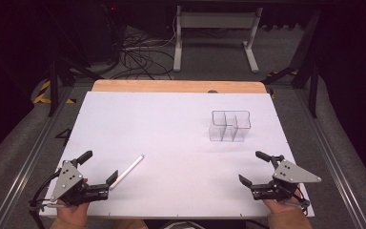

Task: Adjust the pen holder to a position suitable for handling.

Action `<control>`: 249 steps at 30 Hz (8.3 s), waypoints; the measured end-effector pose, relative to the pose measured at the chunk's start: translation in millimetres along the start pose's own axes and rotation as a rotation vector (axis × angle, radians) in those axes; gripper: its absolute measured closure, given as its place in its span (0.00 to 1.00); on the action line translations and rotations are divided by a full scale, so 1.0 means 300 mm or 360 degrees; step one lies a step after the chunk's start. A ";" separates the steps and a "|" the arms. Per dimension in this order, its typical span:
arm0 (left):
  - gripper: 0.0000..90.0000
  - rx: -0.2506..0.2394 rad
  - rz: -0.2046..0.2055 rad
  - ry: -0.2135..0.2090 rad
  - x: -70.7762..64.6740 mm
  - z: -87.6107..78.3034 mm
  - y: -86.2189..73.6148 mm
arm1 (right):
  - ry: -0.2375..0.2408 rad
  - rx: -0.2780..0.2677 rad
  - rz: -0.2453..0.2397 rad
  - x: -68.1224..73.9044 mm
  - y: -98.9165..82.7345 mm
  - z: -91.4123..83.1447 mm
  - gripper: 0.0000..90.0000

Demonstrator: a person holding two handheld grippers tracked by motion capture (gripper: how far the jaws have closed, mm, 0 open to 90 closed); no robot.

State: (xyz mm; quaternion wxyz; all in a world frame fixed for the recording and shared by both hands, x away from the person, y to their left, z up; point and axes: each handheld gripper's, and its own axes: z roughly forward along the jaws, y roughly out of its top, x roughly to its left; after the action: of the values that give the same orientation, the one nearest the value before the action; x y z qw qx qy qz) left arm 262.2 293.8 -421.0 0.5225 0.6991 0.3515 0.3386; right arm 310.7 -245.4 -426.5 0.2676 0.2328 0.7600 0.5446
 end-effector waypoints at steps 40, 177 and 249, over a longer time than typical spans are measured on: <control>0.02 -0.0007 -0.0001 0.0029 -0.001 -0.008 0.005 | 0.0058 0.0094 0.0020 -0.068 0.101 0.037 0.05; 0.02 0.0000 -0.0026 0.0020 0.010 -0.010 -0.001 | 0.0471 0.1197 -0.0723 -0.325 0.278 0.510 0.96; 0.02 0.0022 -0.0053 -0.0024 0.016 0.004 -0.007 | 0.0914 0.1012 -0.0663 0.118 0.446 0.765 0.67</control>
State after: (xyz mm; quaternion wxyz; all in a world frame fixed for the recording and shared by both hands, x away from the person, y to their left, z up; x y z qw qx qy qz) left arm 265.5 297.6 -422.9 0.5259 0.6992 0.3616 0.3221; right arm 444.0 -21.2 -365.1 0.0657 -0.0141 0.9627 0.2621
